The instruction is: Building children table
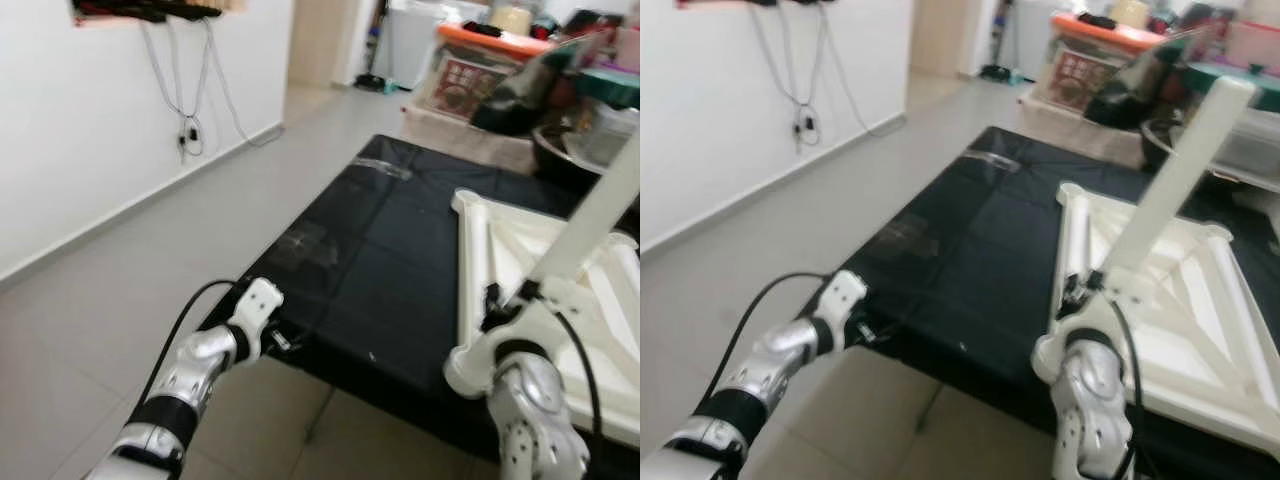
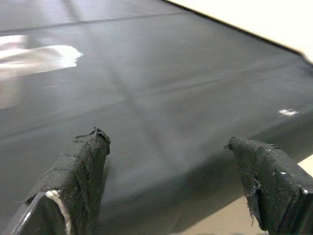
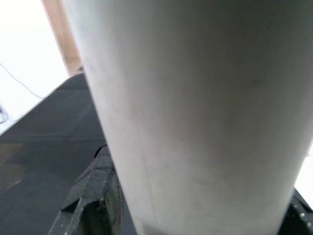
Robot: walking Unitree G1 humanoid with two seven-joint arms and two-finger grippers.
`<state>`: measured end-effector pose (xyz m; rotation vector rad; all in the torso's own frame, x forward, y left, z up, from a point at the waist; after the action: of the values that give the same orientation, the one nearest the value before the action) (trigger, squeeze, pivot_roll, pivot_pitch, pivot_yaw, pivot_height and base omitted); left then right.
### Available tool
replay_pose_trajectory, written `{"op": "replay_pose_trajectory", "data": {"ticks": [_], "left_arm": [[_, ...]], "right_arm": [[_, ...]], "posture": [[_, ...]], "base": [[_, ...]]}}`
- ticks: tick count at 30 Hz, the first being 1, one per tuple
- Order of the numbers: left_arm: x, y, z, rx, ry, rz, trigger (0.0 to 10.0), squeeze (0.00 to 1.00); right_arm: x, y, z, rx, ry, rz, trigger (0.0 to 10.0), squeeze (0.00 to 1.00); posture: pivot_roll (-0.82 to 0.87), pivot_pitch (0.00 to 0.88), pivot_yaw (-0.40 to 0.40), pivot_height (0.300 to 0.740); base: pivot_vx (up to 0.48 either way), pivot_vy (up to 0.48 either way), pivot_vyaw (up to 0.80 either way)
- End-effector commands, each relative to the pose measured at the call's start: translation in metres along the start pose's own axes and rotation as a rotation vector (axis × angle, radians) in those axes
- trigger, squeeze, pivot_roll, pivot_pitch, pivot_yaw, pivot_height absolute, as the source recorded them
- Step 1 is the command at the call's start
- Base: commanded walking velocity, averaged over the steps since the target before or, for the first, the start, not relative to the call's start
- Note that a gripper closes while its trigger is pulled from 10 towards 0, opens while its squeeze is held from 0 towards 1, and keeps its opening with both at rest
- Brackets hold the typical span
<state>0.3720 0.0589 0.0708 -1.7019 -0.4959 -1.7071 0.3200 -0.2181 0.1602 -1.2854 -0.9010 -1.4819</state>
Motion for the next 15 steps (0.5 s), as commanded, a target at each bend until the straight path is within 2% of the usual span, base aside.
{"op": "replay_pose_trajectory", "data": {"ticks": [1, 2, 3, 4, 6, 7, 10, 11, 12, 14, 15], "left_arm": [[-0.003, 0.002, -0.004, -0.012, -0.005, 0.013, 10.0, 0.00], [-0.003, 0.002, -0.004, -0.012, -0.005, 0.013, 10.0, 0.00], [-0.001, 0.003, -0.003, -0.011, -0.005, 0.010, 10.0, 0.00], [-0.001, 0.003, -0.003, -0.011, -0.005, 0.010, 10.0, 0.00], [0.002, 0.004, -0.002, -0.007, -0.004, 0.005, 10.0, 0.00], [0.002, 0.004, -0.001, -0.004, -0.001, 0.004, 10.0, 0.00], [0.002, 0.004, 0.000, -0.002, 0.002, 0.004, 10.0, 0.00], [0.002, 0.004, 0.001, 0.003, 0.000, 0.003, 10.0, 0.00], [0.002, 0.003, 0.000, 0.005, -0.003, 0.001, 10.0, 0.00], [0.001, 0.002, -0.001, 0.010, -0.008, -0.002, 10.0, 0.00], [-0.001, 0.001, -0.001, 0.010, -0.012, -0.001, 10.0, 0.00]], "right_arm": [[0.017, 0.013, 0.036, 0.327, -0.001, -0.013, 10.0, 0.00], [0.017, 0.013, 0.036, 0.327, -0.001, -0.013, 10.0, 0.00], [0.024, 0.013, 0.044, 0.471, -0.011, -0.021, 10.0, 0.00], [0.024, 0.013, 0.044, 0.471, -0.011, -0.021, 10.0, 0.00], [0.030, 0.005, 0.054, 0.729, -0.086, -0.034, 10.0, 0.00], [0.022, 0.007, 0.054, 0.802, -0.116, 0.001, 8.7, 0.00], [0.013, 0.010, 0.051, 0.835, -0.134, 0.049, 8.7, 0.00], [0.003, 0.015, 0.050, 0.823, -0.133, 0.082, 0.0, 0.00], [-0.004, 0.017, 0.049, 0.800, -0.137, 0.106, 0.0, 0.00], [-0.020, 0.028, 0.042, 0.680, -0.125, 0.153, 0.0, 0.00], [-0.025, 0.045, 0.024, 0.480, -0.122, 0.163, 0.0, 0.00]], "posture": [[0.14, 0.000, -0.122, 0.740], [0.14, 0.000, -0.122, 0.740], [0.14, 0.000, -0.125, 0.740], [0.14, 0.000, -0.125, 0.740], [0.15, 0.000, -0.130, 0.740], [0.15, 0.000, -0.133, 0.740], [0.15, 0.000, -0.133, 0.740], [0.16, 0.000, -0.146, 0.740], [0.16, 0.000, -0.146, 0.740], [0.17, 0.000, -0.151, 0.740], [0.17, 0.000, -0.154, 0.740]], "base": [[0.000, 0.000, 0.00], [0.000, 0.000, 0.00], [0.000, 0.000, 0.00], [0.000, 0.000, 0.00], [0.000, 0.000, 0.00], [0.000, 0.000, 0.00], [0.000, 0.000, 0.00], [0.000, 0.000, 0.00], [0.000, 0.000, 0.00], [0.000, 0.000, 0.00], [0.000, 0.000, 0.00]]}}
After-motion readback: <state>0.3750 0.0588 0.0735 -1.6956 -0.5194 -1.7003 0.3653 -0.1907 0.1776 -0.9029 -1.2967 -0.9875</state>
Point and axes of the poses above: a point about 5 cm out from each wrist's last joint towards the gripper, its own y axis pointing out of the wrist towards the gripper, its own x axis along the axis of the wrist's last joint, z = x × y, the point moved 6 cm from there along y, pointing out of the wrist towards the gripper, and after that the axes turned 2 degrees about -y, right-handed, at the moved point
